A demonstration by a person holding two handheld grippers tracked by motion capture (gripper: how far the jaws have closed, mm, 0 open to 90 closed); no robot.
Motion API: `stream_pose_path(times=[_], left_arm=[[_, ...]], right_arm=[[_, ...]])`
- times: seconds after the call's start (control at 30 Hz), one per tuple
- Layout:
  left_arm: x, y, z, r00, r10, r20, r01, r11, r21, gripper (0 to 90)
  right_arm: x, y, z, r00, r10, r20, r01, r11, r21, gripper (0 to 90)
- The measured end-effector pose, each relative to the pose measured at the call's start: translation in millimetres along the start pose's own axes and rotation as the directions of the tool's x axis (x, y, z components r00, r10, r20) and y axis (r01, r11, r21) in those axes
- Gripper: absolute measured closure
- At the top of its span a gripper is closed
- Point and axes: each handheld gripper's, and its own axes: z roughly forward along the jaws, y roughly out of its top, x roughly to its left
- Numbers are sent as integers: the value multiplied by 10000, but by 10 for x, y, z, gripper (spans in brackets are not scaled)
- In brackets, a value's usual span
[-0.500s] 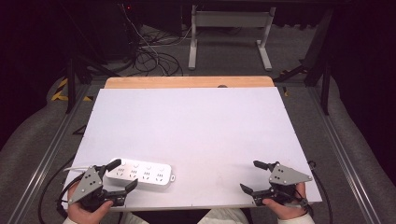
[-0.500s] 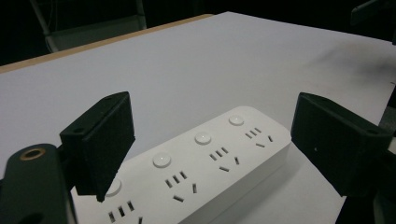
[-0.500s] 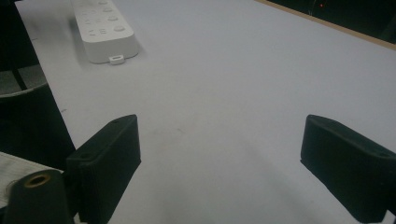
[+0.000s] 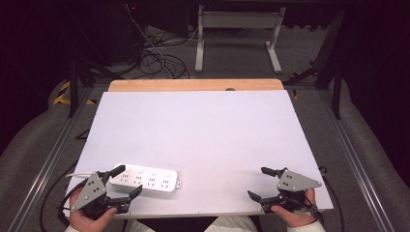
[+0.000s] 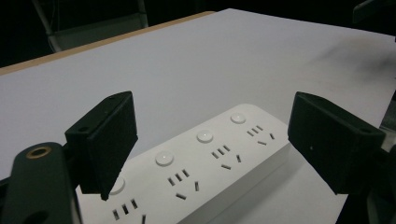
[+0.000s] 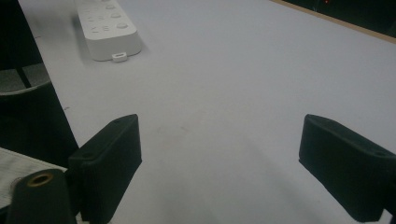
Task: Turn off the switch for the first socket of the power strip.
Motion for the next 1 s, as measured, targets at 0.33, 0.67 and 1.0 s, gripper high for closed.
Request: stream_pose_path(times=[0.33,0.67,1.0], left_arm=[[4,24,-10,9999,100,28,-100,9999,56,172],[25,101,-15,9995,-264,159,261,9995,189,193],[113,186,-28,9996,-288,45,286,9987,423,246]], right_arm=[[7,4,9,10000,5,-23,-5,10000,-16,132],[12,-2,27,10000,21,-86,-21,10000,27,134],[12,-5,42,9999,19,-167,-18,10000,39,134]])
